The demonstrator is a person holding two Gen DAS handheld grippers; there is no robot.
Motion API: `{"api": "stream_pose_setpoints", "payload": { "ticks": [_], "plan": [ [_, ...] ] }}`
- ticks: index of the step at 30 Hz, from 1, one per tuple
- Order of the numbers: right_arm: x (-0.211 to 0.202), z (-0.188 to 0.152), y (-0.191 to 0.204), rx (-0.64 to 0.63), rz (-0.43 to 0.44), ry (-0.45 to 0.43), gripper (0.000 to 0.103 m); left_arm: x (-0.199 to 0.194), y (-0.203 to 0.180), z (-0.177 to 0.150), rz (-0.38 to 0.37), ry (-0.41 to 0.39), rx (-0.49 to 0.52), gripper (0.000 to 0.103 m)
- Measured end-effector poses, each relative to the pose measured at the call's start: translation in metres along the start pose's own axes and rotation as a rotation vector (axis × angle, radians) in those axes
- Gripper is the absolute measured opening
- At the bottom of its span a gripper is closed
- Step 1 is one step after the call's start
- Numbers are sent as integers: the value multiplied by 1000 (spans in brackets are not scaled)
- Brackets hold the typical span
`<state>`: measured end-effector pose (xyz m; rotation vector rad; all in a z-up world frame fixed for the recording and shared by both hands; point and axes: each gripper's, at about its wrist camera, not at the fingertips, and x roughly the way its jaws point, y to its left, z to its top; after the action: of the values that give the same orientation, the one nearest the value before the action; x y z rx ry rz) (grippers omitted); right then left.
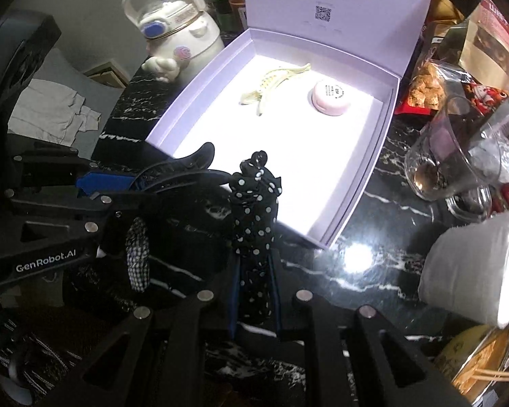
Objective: Organize objects
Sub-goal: 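Carry the black claw clip and polka-dot scrunchie with both tools over the lavender box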
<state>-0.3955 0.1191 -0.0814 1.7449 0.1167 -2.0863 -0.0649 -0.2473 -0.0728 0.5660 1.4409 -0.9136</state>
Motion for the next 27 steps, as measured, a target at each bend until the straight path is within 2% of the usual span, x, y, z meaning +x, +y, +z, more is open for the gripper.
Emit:
{"api": "stream_pose_setpoints", "payload": {
  "ticks": [6,7,19,27],
  "plan": [
    [12,20,-11,2,2,14,15,10,10,24,-7,-8,42,16],
    [14,23,-13,-3,3,17,15,11,11,28,5,8,-9,16],
    [38,56,-25,-19,3,30,15,29,28,63,10,18,-22,16],
    [51,77,-31,-38,-11,27,15,39,35,80,42,12,34,16]
  ]
}}
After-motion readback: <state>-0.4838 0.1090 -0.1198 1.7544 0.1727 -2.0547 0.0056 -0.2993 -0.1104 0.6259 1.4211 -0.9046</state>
